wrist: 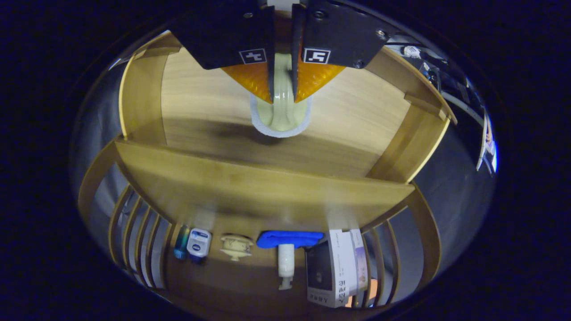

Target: Pull open the drawer, take out the items inside it, and place them on the countertop above the cabinet.

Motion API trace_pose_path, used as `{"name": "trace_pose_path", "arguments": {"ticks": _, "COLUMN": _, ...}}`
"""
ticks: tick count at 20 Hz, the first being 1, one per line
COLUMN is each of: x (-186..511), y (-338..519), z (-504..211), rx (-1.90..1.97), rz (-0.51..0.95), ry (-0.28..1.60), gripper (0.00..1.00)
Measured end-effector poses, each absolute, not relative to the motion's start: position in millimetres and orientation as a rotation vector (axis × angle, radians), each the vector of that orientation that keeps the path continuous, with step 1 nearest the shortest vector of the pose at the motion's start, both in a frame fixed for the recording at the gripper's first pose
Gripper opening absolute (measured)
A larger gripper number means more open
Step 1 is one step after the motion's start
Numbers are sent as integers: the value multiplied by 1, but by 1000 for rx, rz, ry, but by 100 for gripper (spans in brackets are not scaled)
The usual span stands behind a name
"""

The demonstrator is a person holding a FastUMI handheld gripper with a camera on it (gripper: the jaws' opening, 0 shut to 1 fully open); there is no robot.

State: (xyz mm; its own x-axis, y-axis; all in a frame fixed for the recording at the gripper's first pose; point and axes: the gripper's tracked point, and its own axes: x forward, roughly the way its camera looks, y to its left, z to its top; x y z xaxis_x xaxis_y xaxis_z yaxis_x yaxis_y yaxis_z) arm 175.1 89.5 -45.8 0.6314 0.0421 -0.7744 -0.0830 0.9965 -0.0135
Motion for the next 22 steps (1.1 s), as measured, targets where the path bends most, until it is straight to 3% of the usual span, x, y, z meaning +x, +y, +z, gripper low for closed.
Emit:
{"name": "trace_pose_path", "arguments": {"ticks": 8, "x": 177, "y": 97, "z": 12, "rx": -47, "rz": 116, "ry": 808, "gripper": 17}}
{"name": "trace_pose_path", "arguments": {"ticks": 22, "x": 281, "y": 88, "z": 50, "rx": 44, "rz": 8, "ry": 780, "gripper": 17}}
